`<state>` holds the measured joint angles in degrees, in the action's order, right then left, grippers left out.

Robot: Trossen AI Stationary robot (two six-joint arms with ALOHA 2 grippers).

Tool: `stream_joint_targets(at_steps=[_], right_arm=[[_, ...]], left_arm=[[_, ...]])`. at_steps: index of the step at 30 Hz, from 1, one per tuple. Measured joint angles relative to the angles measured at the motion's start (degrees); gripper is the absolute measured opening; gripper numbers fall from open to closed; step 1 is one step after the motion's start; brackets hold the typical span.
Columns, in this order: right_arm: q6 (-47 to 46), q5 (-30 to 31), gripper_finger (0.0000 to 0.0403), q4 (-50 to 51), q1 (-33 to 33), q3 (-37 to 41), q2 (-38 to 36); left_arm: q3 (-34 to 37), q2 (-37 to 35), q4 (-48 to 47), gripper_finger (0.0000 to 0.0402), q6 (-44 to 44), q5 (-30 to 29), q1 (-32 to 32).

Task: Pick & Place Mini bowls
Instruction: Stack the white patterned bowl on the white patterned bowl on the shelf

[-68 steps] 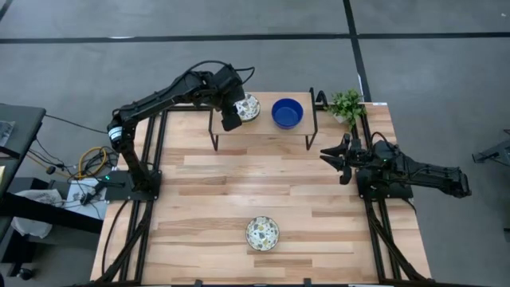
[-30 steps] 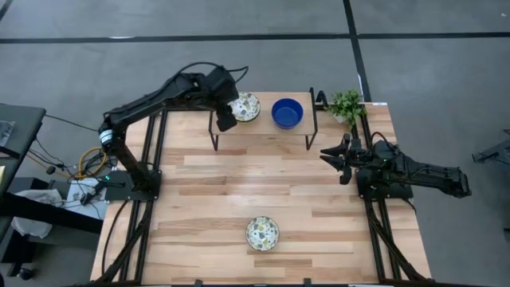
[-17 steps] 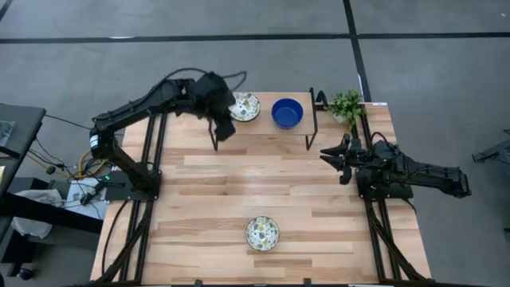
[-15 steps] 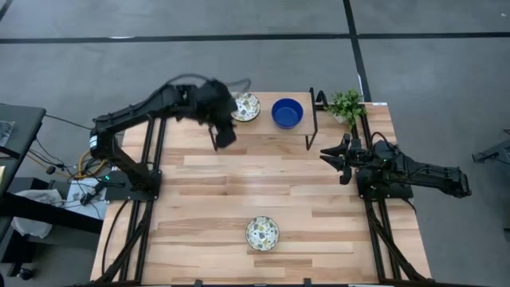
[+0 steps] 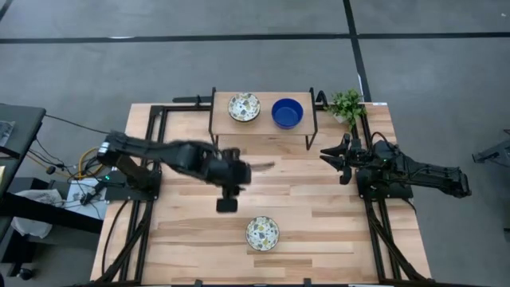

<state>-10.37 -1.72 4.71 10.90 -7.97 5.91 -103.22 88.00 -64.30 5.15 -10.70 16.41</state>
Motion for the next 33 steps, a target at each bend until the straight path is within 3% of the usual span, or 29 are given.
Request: stream_joint_targets(at_steps=[11, 22, 33], right_arm=[[1.66, 0.04, 0.0098, 1.29, 0.02, 0.0, 0.0], [1.36, 0.0, 0.0098, 1.31, 0.02, 0.0, 0.0], [1.27, 0.02, 0.0098, 1.31, 0.01, 0.0, 0.0]], left_arm=[[0.0, 10.75, 0.31, 0.0117, -0.18, -0.67, 9.61], [0.0, 17.75, 0.84, 0.0117, -0.34, 0.32, 13.63], [-0.02, 22.49, 7.81, 0.0117, -4.31, 0.18, 17.9]])
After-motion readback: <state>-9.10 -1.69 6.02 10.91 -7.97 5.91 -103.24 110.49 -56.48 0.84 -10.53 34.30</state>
